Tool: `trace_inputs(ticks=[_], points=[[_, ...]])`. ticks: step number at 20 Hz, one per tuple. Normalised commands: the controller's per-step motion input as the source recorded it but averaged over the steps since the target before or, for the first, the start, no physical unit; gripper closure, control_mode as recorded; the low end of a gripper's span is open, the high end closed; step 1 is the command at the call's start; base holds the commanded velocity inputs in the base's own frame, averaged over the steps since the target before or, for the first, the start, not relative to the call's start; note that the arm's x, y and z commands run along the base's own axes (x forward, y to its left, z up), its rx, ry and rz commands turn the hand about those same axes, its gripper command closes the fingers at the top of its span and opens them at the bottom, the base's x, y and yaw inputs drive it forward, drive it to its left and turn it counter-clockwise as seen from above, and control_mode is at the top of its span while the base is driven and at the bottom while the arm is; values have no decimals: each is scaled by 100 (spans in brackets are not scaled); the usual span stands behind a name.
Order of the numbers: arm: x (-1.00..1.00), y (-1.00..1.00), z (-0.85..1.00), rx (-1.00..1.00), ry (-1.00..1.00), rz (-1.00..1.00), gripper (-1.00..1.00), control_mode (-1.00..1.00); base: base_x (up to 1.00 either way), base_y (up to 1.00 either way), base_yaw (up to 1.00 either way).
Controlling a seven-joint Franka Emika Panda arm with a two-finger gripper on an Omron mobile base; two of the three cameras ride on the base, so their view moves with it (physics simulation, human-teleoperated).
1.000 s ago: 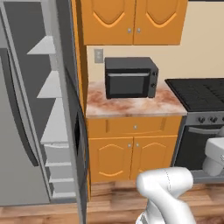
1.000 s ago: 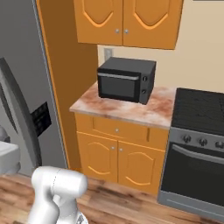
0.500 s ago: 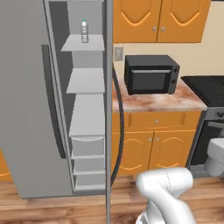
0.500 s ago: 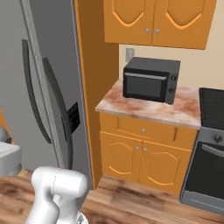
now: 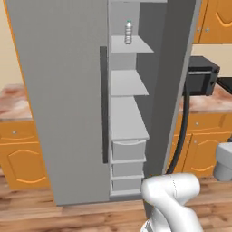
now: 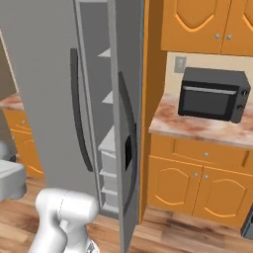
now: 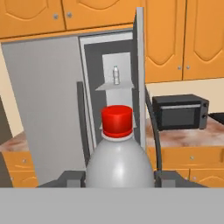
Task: Take the bottled waters from the counter and place them in the freezer to freeze. Close the freezer door after placing the bottles.
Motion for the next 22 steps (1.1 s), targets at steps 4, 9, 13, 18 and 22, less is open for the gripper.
trace_inputs(ticks=[4,9,13,18,22], points=[[0,0,0,0,0,0,100,100,8,74,-12],[0,0,0,0,0,0,100,100,16,34,-11],[0,0,0,0,0,0,100,100,43,25,-17],[0,0,0,0,0,0,100,100,76,29,-18],[0,0,0,0,0,0,100,100,68,32,-17]])
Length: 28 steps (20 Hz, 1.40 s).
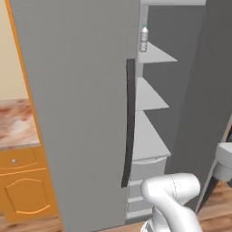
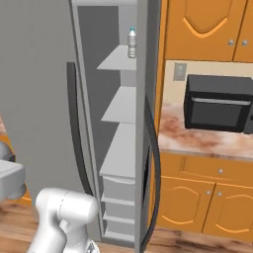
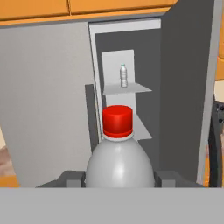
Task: Take the bottled waters from the counter and place them in the freezer to freeze. Close the freezer door after placing the bottles.
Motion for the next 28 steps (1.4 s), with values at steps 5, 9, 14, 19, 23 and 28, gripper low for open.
trace_inputs(ticks=[5,9,14,19,23,28], points=[[0,0,0,0,0,0,100,100,57,35,-15],[0,0,0,0,0,0,100,100,42,42,-14],[0,0,0,0,0,0,100,100,29,21,-5],[0,0,0,0,0,0,100,100,28,0,0],[0,0,0,0,0,0,100,100,44,-1,3],[0,0,0,0,0,0,100,100,15,-2,8]])
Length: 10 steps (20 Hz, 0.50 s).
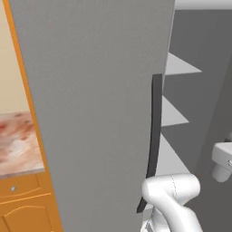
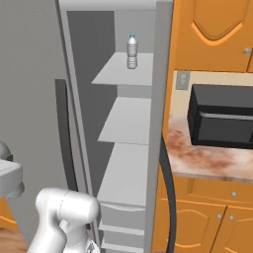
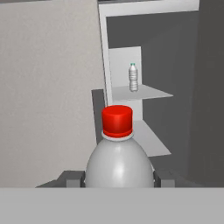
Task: Take the bottled waters from the counter and place them in the freezer to freeze. Close the freezer door after placing the bottles.
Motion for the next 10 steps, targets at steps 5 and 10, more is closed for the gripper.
trace_inputs(ticks=[5,10], points=[[0,0,0,0,0,0,100,100,0,-2,3],[0,0,0,0,0,0,100,100,3,-29,1]])
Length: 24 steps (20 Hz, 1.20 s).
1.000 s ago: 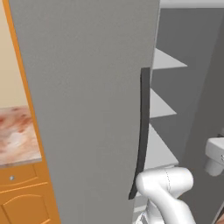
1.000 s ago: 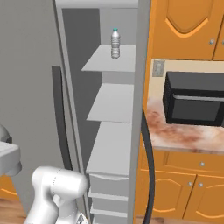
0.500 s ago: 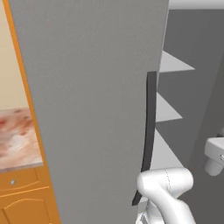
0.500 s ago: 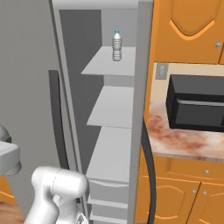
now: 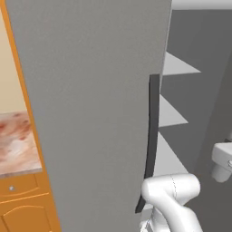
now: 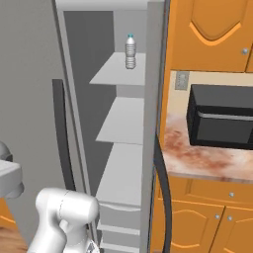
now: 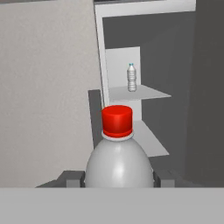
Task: Take the bottled waters from the counter and place them in the freezer to freeze. Close the freezer door after placing the bottles.
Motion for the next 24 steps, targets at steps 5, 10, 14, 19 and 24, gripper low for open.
trace_inputs(ticks=[5,10,14,19,24], points=[[0,0,0,0,0,0,100,100,10,-42,3],[0,0,0,0,0,0,100,100,6,-20,1],[0,0,0,0,0,0,100,100,13,-26,2],[0,0,0,0,0,0,100,100,26,-24,3],[0,0,0,0,0,0,100,100,23,-18,3]])
